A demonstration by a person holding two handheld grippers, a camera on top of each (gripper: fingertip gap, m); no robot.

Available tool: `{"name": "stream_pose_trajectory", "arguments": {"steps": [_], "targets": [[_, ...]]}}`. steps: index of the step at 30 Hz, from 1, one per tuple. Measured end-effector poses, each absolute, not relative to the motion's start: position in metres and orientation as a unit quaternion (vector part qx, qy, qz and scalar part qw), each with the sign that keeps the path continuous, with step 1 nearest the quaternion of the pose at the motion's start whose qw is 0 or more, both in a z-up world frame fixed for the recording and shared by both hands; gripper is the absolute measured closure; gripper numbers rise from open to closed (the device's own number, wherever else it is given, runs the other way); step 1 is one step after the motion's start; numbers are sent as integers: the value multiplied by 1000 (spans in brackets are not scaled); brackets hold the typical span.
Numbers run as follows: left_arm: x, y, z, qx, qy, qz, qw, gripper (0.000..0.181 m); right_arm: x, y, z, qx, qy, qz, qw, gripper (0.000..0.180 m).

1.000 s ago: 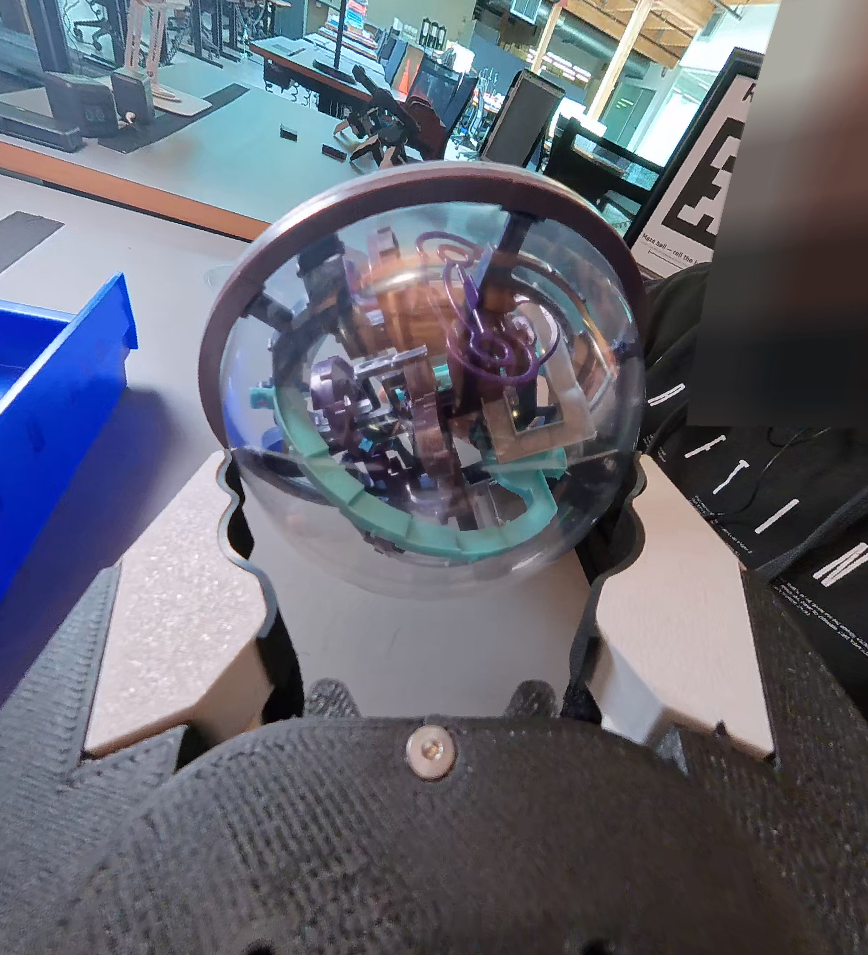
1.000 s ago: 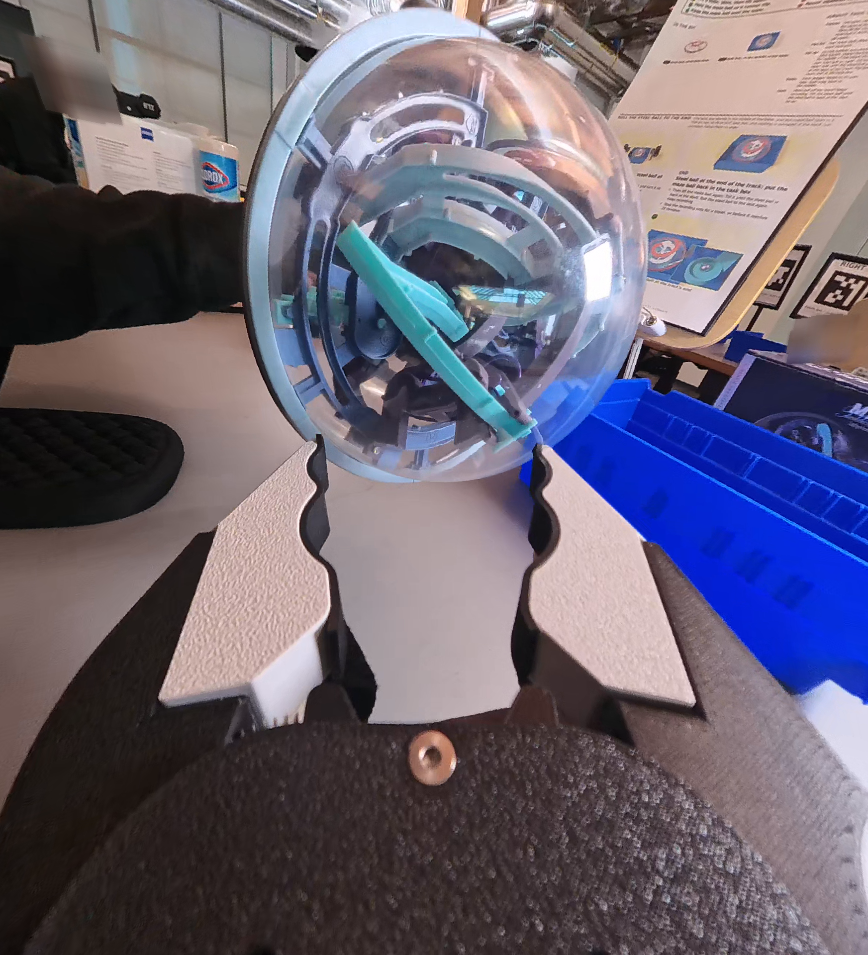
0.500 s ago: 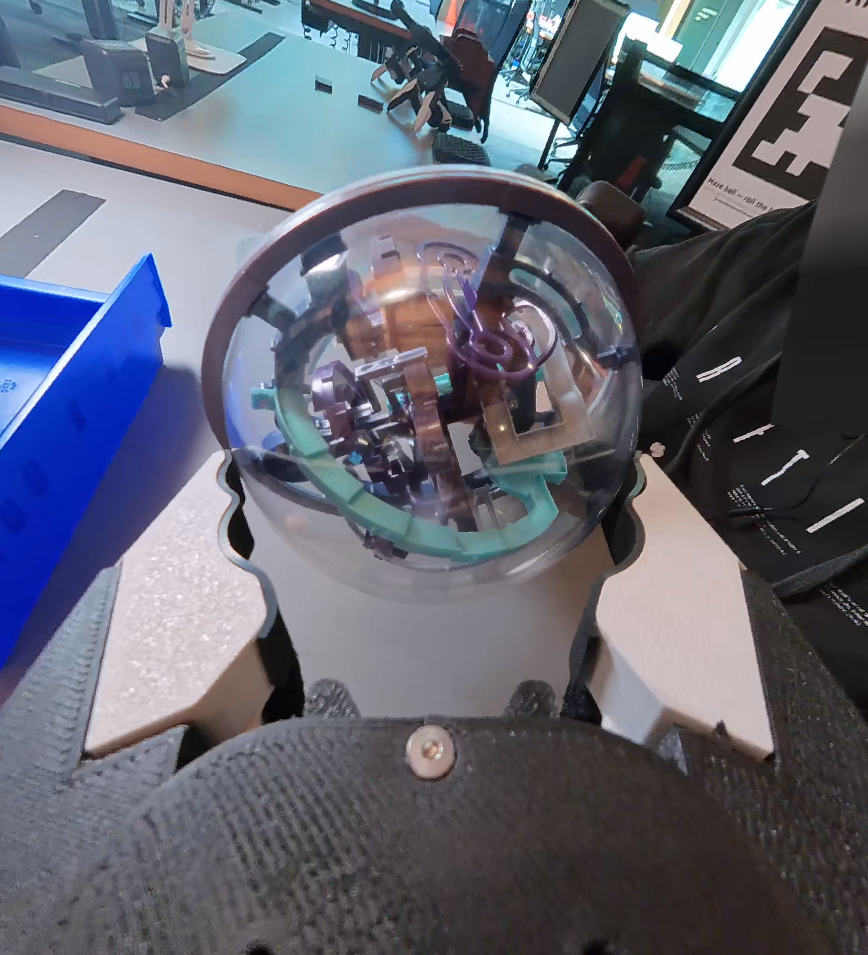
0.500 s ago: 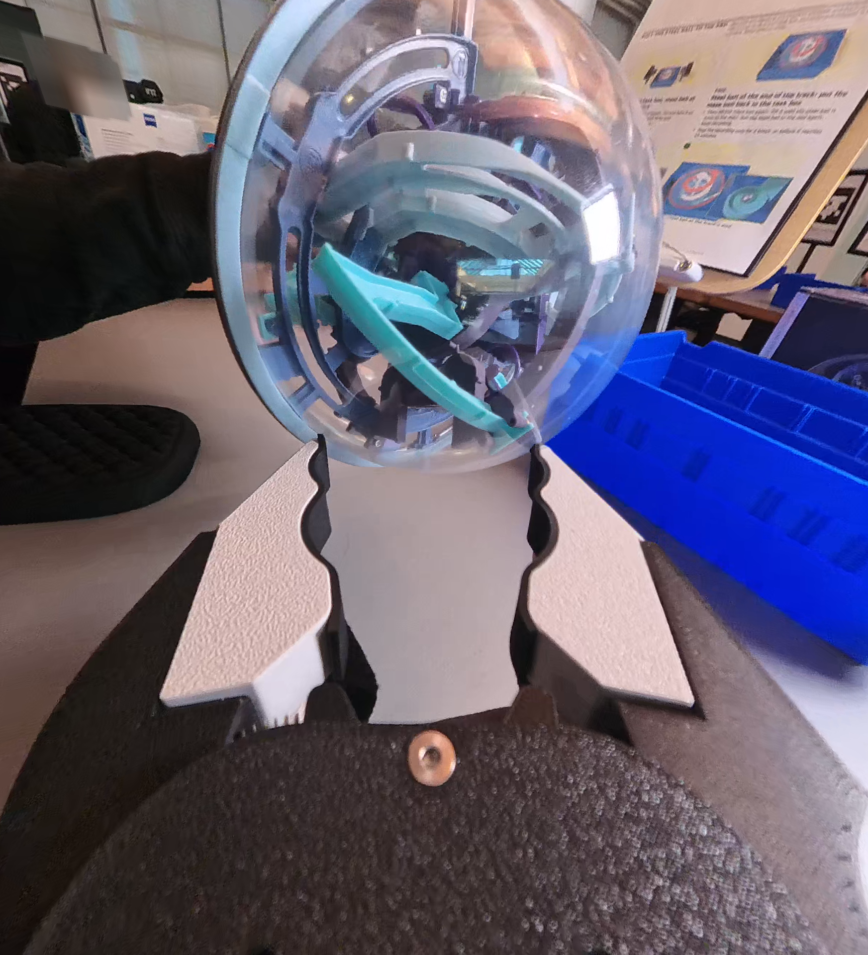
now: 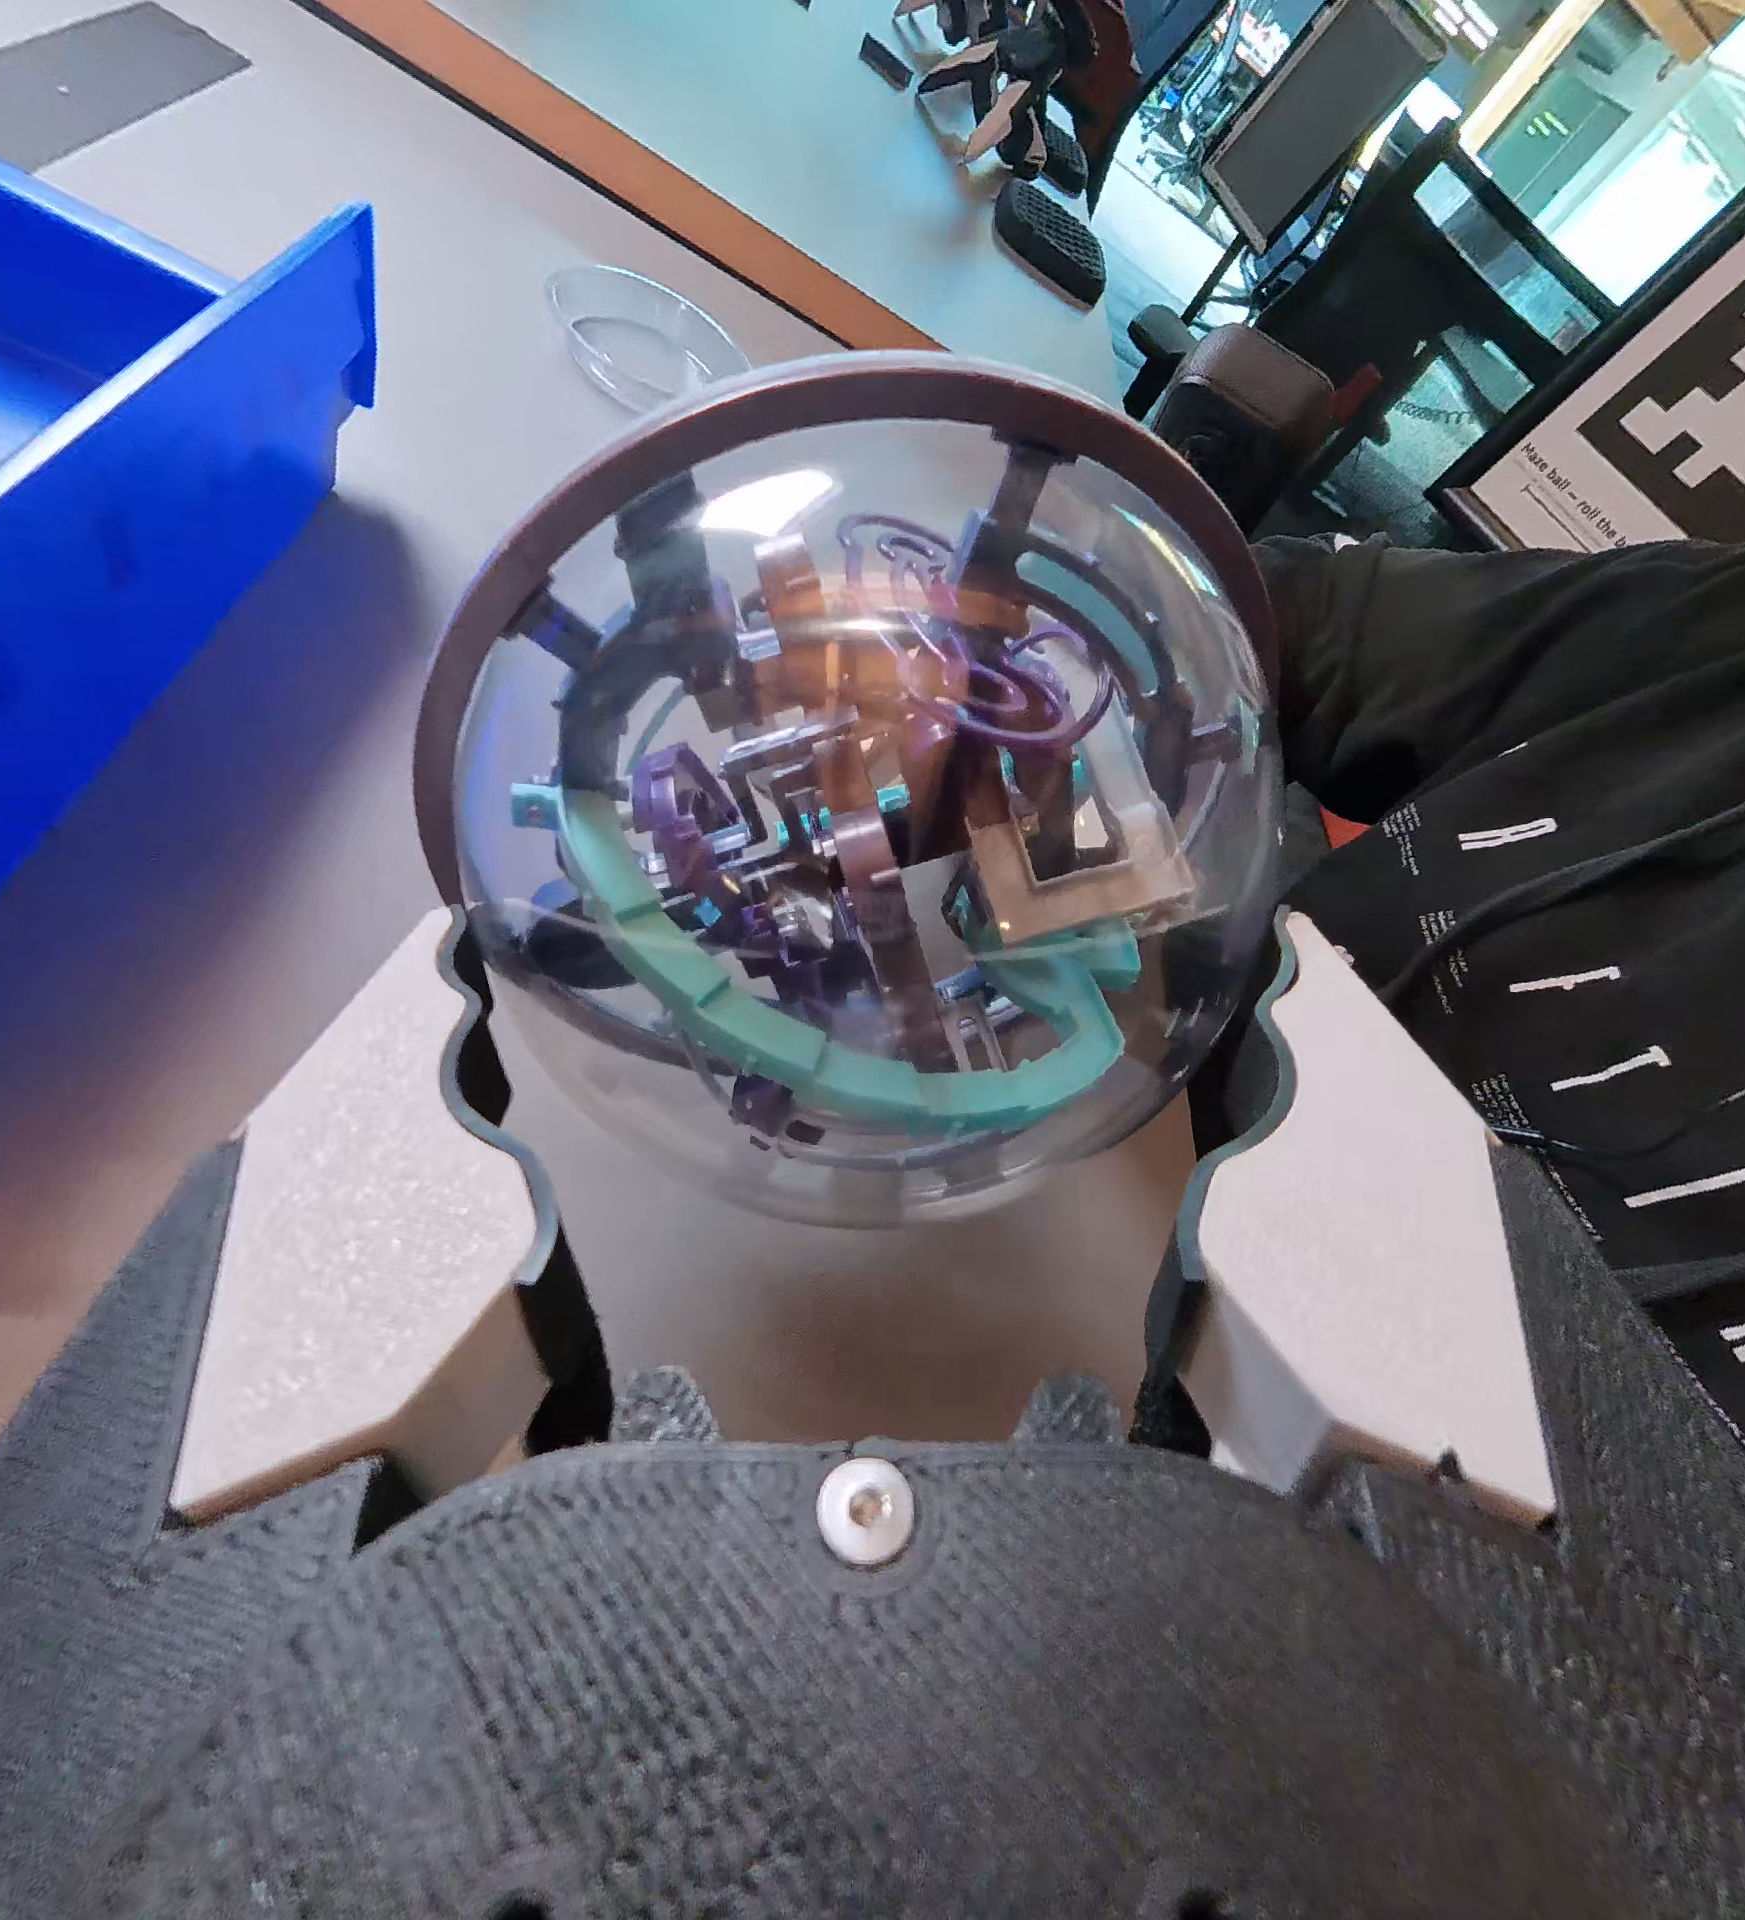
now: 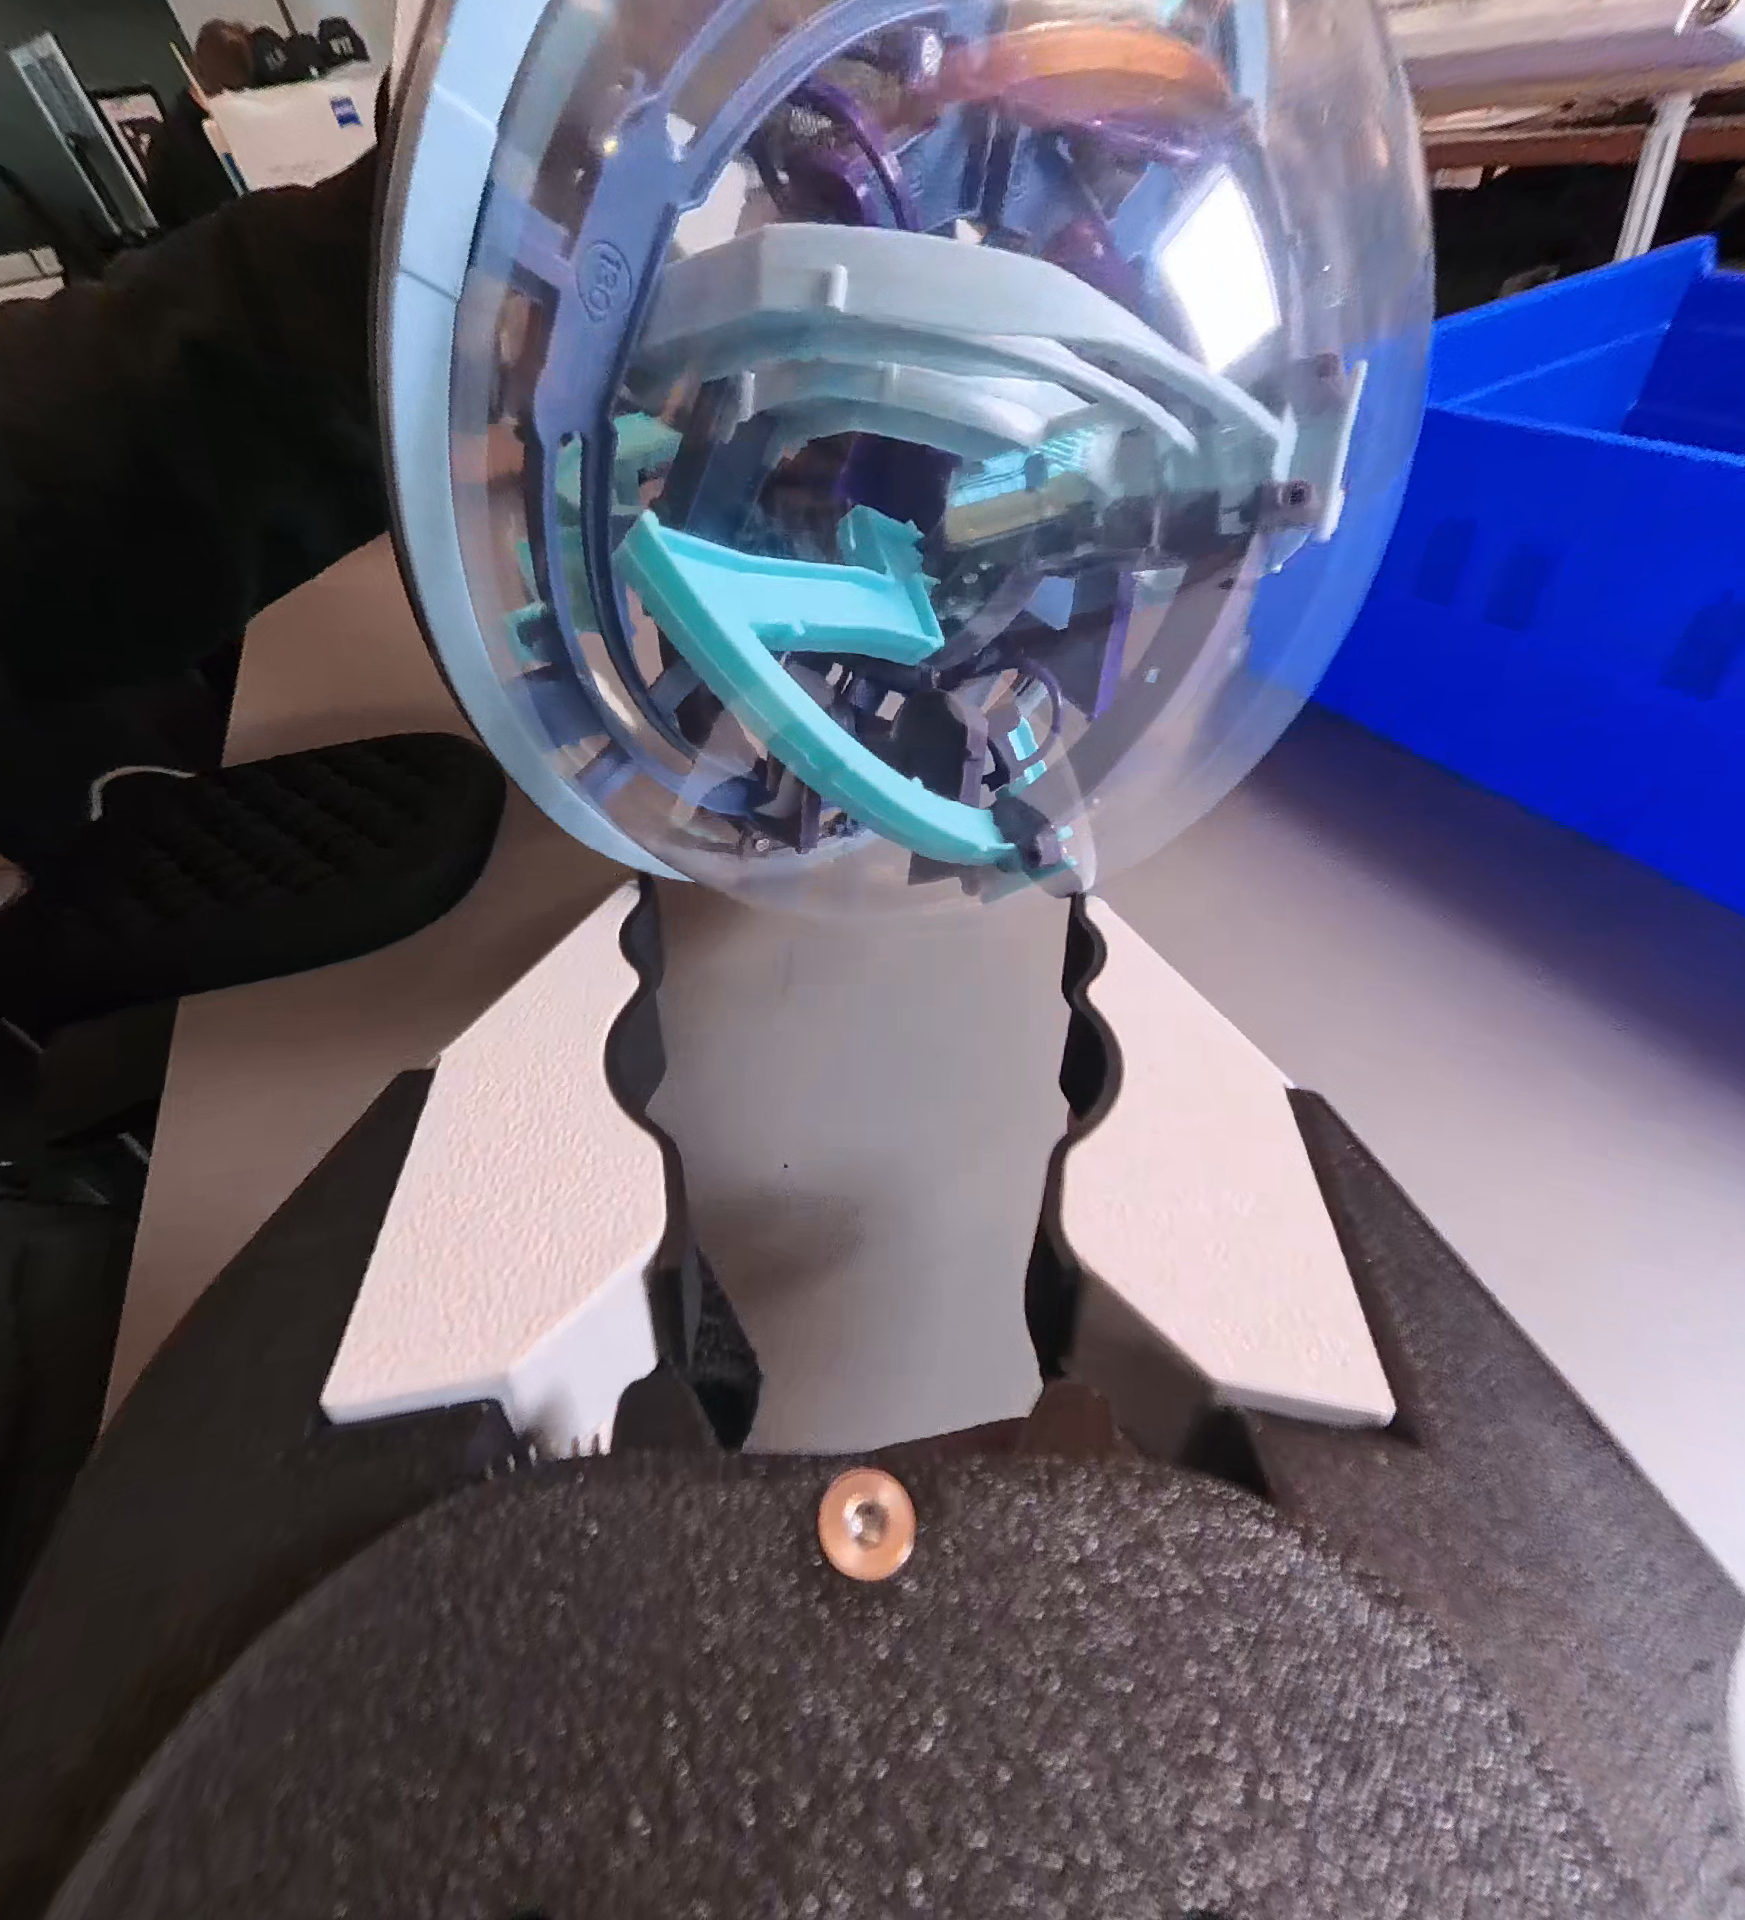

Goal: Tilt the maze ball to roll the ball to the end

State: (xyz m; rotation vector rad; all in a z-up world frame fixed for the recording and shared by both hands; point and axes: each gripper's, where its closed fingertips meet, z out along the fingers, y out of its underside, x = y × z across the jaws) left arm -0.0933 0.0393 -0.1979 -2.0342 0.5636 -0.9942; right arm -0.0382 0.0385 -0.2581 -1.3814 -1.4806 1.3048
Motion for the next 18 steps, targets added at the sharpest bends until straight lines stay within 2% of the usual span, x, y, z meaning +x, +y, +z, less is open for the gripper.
{"name": "stream_pose_trajectory", "arguments": {"steps": [12,18], "targets": [[-94,40,-222,-817,174,-409,366,39,-35,38,-285,-549,-623,472,296,105],[-91,40,-233,-828,148,-395,370,39,-35,47,-294,-553,-637,451,293,102]]}}
